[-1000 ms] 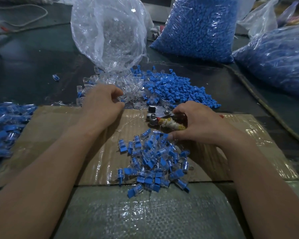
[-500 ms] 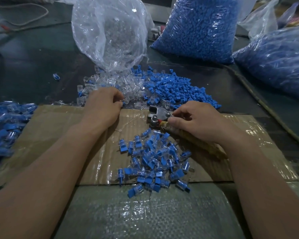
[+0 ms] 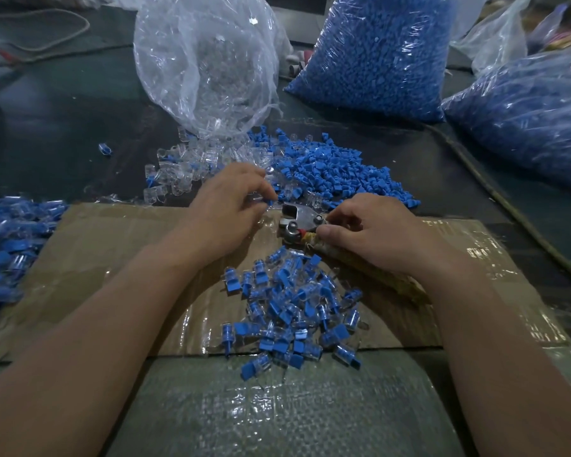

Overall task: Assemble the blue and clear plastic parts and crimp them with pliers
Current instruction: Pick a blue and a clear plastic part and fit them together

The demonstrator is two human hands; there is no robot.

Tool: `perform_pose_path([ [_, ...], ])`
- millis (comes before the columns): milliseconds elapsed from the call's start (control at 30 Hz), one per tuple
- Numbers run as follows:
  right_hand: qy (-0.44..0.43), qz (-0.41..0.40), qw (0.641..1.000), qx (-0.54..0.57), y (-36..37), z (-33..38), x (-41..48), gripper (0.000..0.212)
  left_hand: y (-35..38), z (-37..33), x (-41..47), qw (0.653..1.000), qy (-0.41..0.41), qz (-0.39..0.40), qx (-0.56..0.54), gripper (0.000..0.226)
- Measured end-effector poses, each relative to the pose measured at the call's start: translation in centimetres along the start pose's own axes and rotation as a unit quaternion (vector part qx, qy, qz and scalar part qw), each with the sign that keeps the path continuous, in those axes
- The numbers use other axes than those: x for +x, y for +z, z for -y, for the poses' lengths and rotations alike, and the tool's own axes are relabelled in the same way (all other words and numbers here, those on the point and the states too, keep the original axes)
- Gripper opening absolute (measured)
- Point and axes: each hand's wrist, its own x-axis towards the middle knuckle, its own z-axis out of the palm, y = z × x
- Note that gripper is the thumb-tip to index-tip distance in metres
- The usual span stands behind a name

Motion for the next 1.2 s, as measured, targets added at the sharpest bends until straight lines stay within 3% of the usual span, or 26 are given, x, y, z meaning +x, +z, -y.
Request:
perform_pose_path([
  [167,0.001,-0.004,1.000,0.005,0.0,0.1,-0.2,0.040,0.5,0.1,0.0,0.997,0.020,0.066,0.040,0.014],
  [500,-0.006,-0.004,1.000,0.006,0.1,0.0,-0.1,0.042,0.1,0.4,0.1,0.998,0.002,0.027,0.053,0.012],
  [700,-0.002,0.007,1.000,0.002,0.2,-0.1,0.0,0.042,0.2,0.8,0.2,0.998,-0.012,-0.040,0.045,0.016],
  [767,0.001,0.009,1.000,0.007,0.2,-0.1,0.1,0.042,0.1,0.7,0.2,0.998,-0.028,-0.062,0.003,0.016],
  [867,-0.004,-0.012,1.000,0.018,0.2,-0.1,0.0,0.040,-0.3,-0.4,0.1,0.984,-0.071,-0.070,-0.150,0.013],
  [933,-0.019,-0.089,0.994,0.057,0.2,0.1,-0.1,0.036,-0.7,-1.3,-0.2,0.962,-0.087,-0.050,-0.256,0.017],
  [1033,-0.060,-0.216,0.955,0.195,0.0,1.0,-0.5,0.029,-1.2,-2.5,-0.7,0.914,-0.101,0.005,-0.393,0.015],
  [1100,-0.098,-0.231,0.935,0.249,0.0,1.6,-0.8,0.033,-1.1,-2.9,-1.0,0.886,-0.105,0.053,-0.449,0.015],
  [1200,-0.129,-0.207,0.939,0.245,0.4,2.5,-0.8,0.035,-0.6,-3.1,-1.0,0.878,-0.101,0.090,-0.460,0.020],
])
